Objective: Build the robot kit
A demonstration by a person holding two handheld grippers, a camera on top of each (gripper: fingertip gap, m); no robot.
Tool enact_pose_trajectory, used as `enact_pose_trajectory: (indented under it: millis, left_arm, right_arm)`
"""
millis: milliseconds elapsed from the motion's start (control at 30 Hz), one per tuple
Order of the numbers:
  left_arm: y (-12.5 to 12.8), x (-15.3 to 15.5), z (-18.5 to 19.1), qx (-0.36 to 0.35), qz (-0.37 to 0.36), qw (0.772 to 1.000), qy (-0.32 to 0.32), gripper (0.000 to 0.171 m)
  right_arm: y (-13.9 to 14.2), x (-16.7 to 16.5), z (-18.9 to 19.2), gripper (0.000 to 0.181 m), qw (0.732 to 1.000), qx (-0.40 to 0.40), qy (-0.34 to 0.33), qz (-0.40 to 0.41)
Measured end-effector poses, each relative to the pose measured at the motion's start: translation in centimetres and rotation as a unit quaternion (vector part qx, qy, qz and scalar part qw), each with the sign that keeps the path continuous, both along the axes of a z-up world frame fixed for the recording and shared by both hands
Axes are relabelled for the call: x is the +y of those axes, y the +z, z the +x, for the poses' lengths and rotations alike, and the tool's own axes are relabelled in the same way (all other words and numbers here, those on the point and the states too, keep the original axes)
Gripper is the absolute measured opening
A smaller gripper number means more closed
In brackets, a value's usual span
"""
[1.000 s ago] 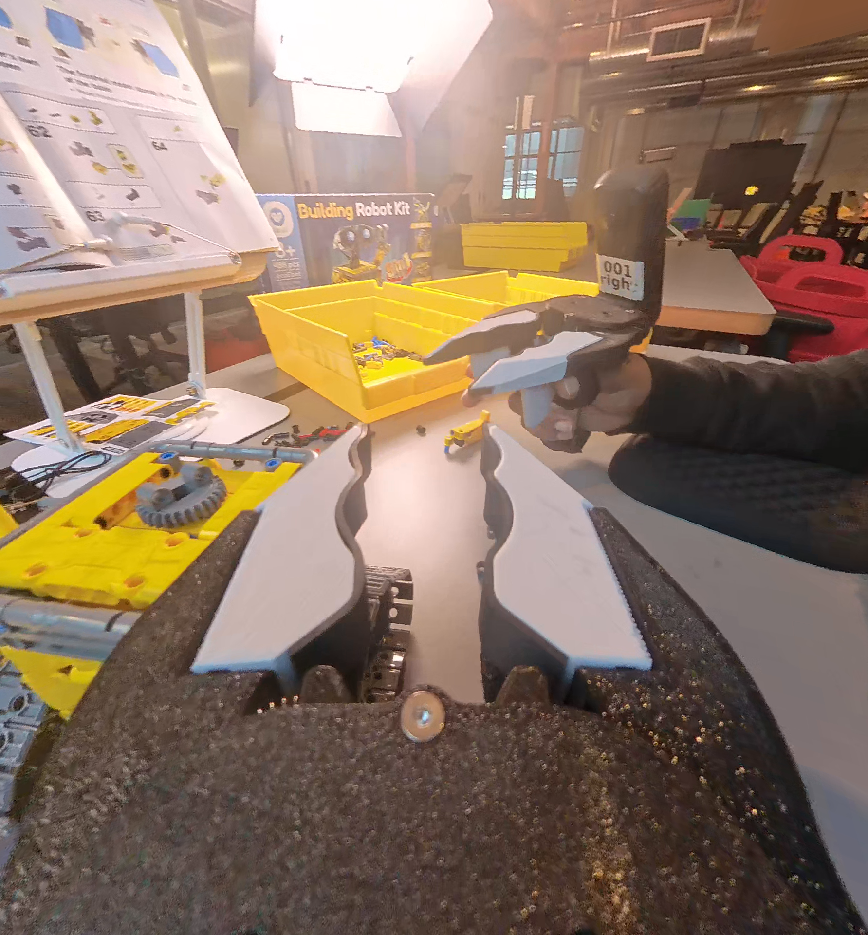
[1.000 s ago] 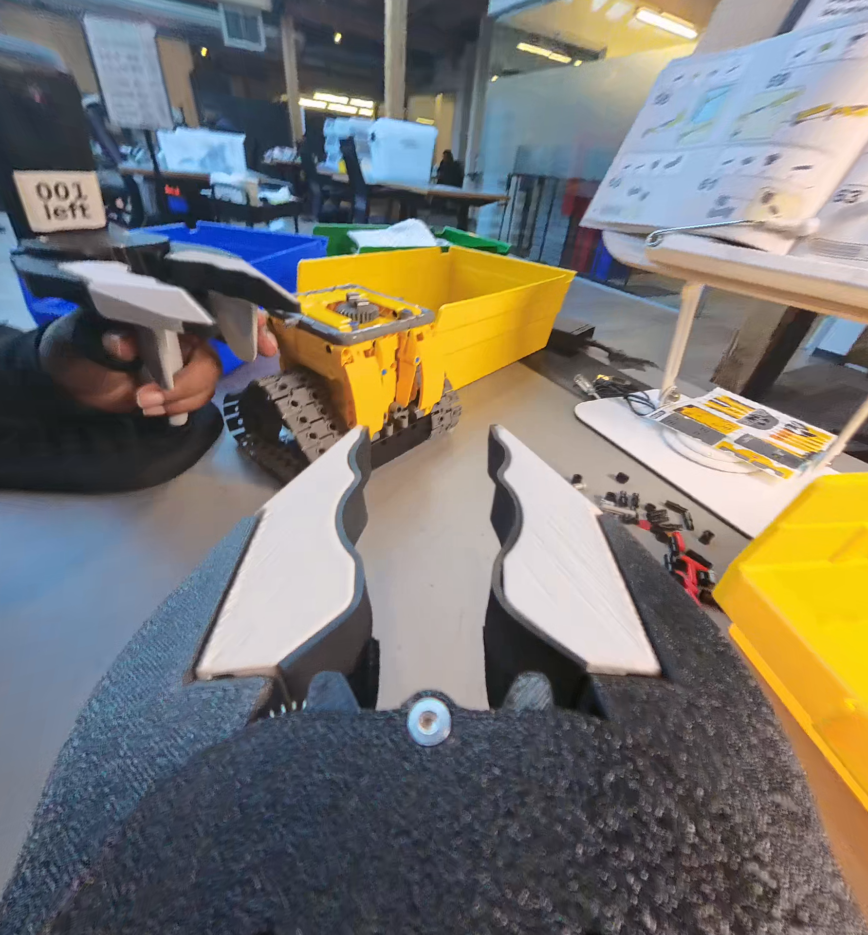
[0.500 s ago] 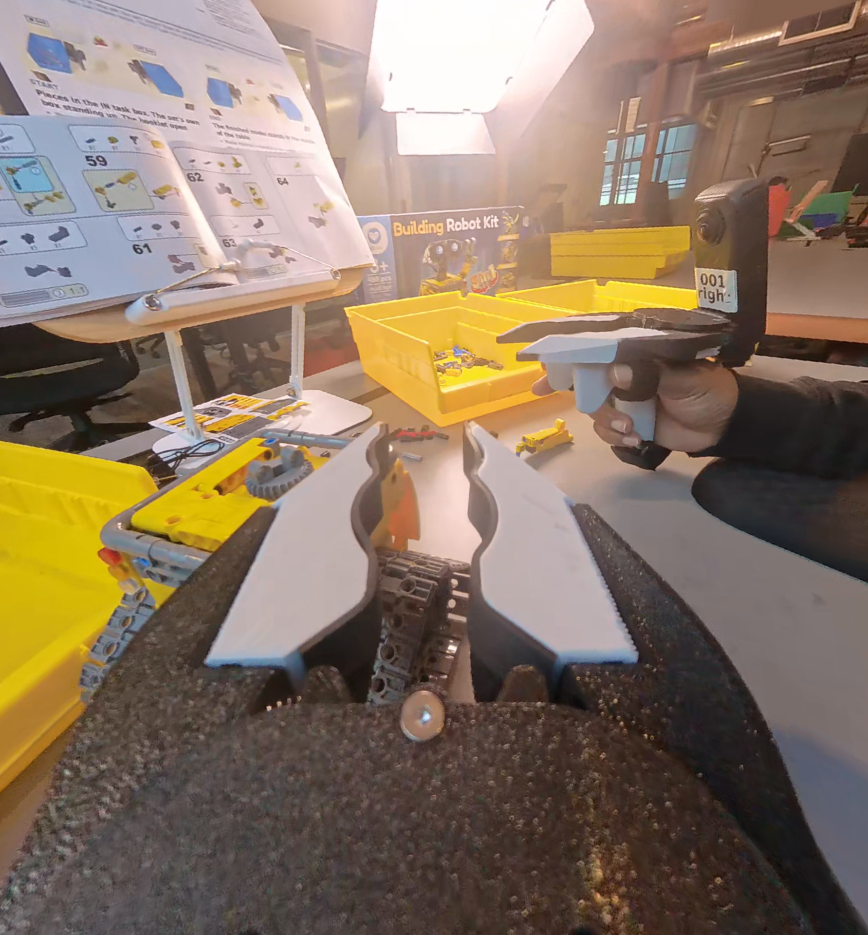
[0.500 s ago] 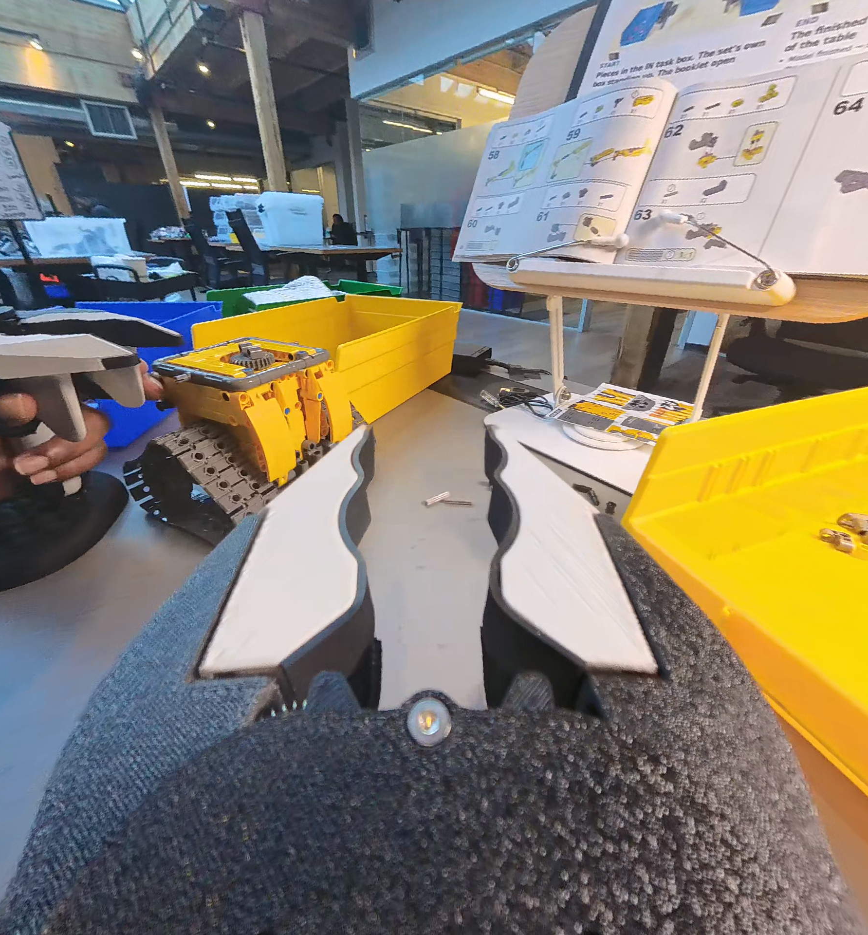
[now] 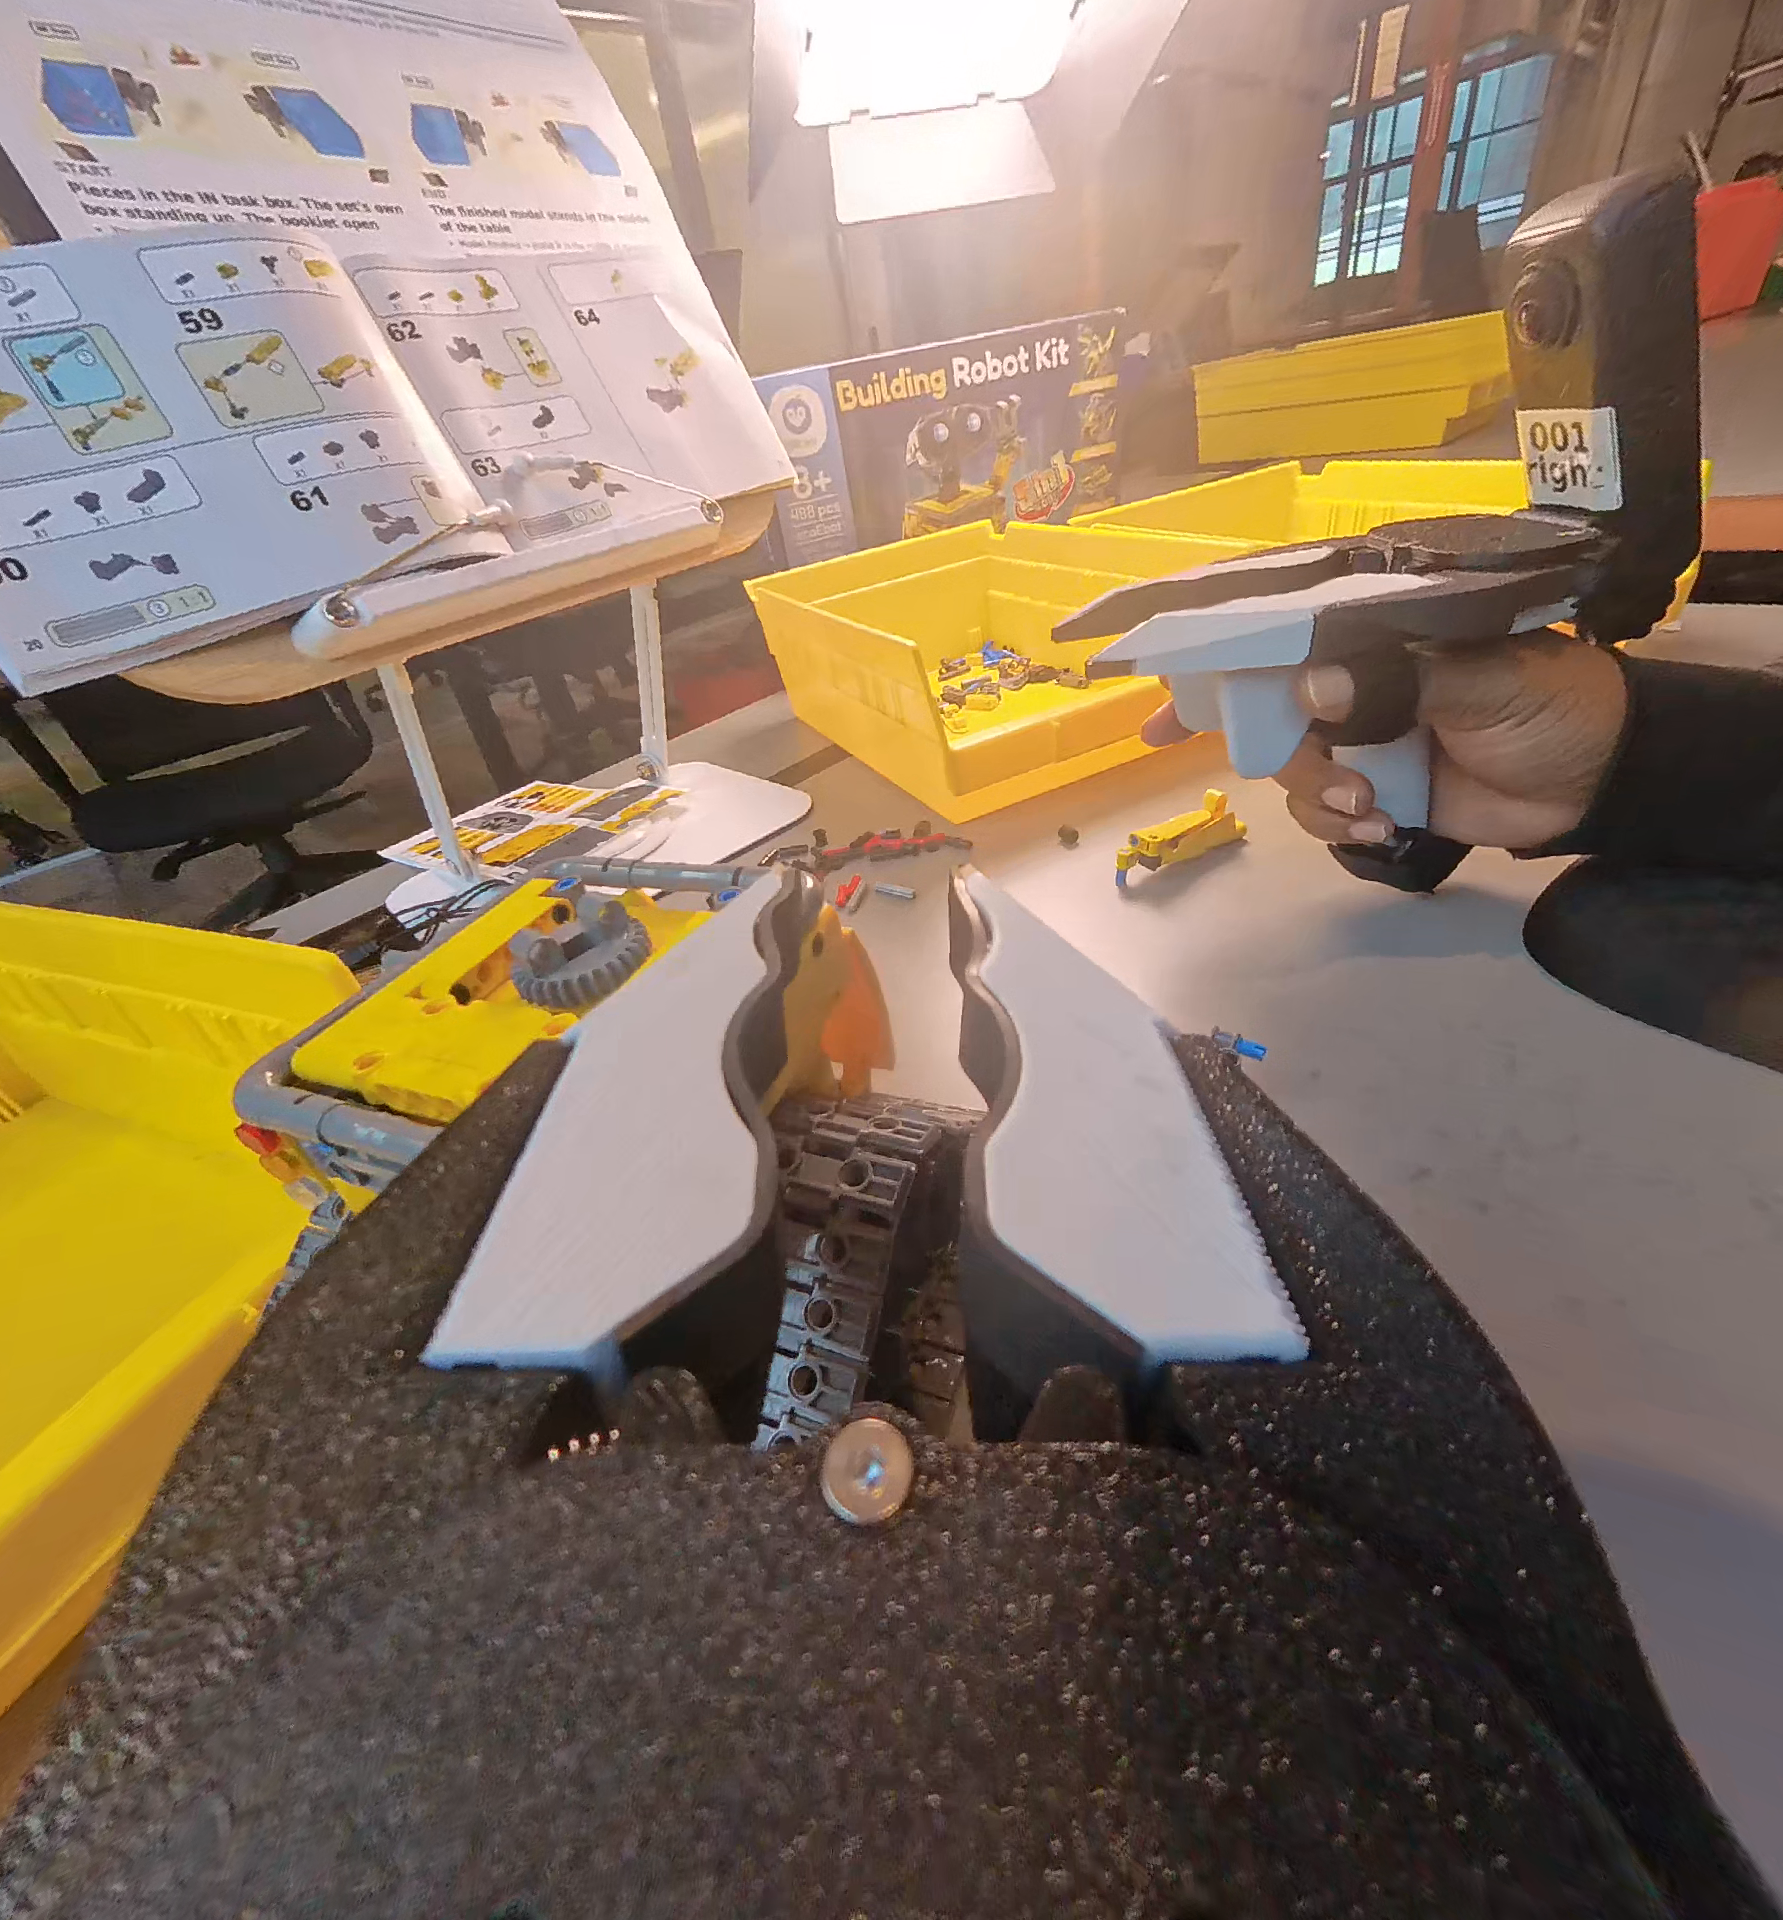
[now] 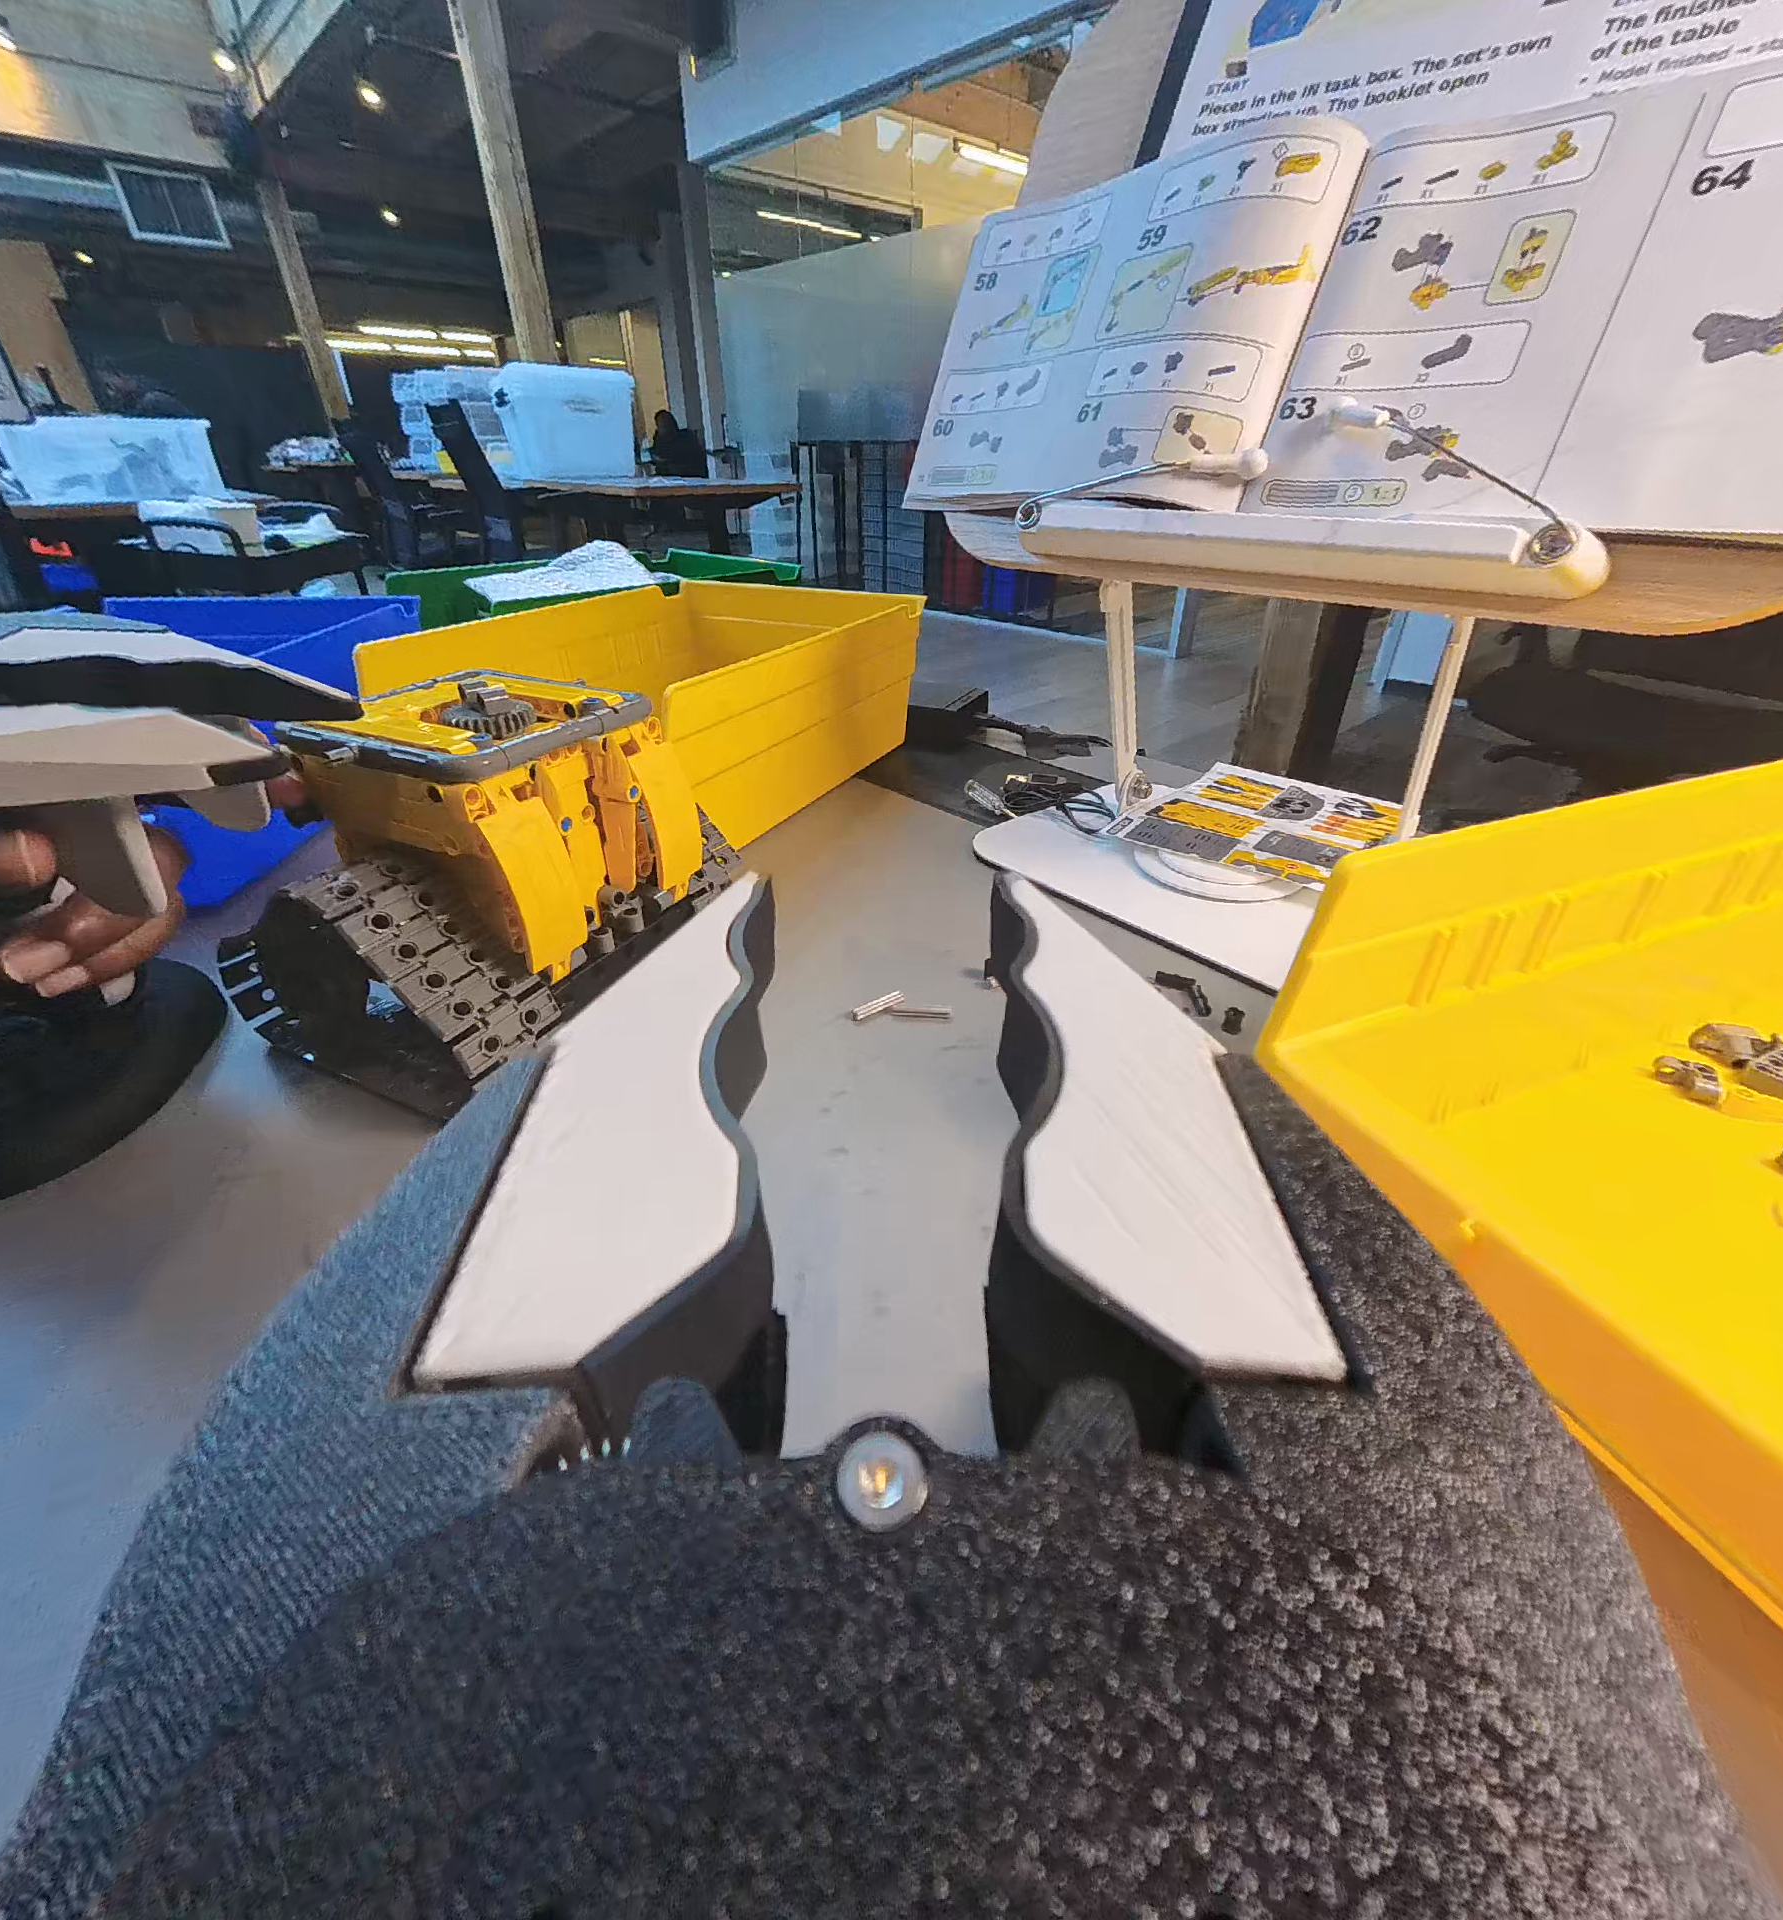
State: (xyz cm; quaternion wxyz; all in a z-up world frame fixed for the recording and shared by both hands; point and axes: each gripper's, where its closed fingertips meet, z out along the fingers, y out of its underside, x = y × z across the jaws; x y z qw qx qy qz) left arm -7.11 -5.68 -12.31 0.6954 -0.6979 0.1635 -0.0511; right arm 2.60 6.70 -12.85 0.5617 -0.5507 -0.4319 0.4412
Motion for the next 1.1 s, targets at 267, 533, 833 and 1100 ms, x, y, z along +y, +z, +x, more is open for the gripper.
enact_pose_trajectory:
  millis: [267, 533, 833, 1100]
  left_arm:
    - [1.3, -1.0, -1.5, -0.004, 0.025, 0.999, 0.023, 0.026]
    - [2.6, -1.6, -5.0, -0.049, 0.050, 0.995, 0.073, 0.028]
    - [1.9, -1.7, -6.9, -0.060, 0.041, 0.992, 0.100, 0.030]
    - [1.7, -1.6, -6.8, -0.067, 0.033, 0.993, 0.092, 0.031]
  right_arm:
    - [0.0, -0.1, 0.0, 0.042, 1.000, -0.003, 0.000, 0.006]
    - [4.3, 1.7, -0.8, 0.042, 0.998, 0.031, -0.028, 0.055]
    - [13.0, 13.4, -0.5, 0.037, 0.971, -0.026, -0.197, 0.136]
    - [7.8, 24.2, 8.8, 0.037, 0.915, -0.333, -0.215, 0.073]
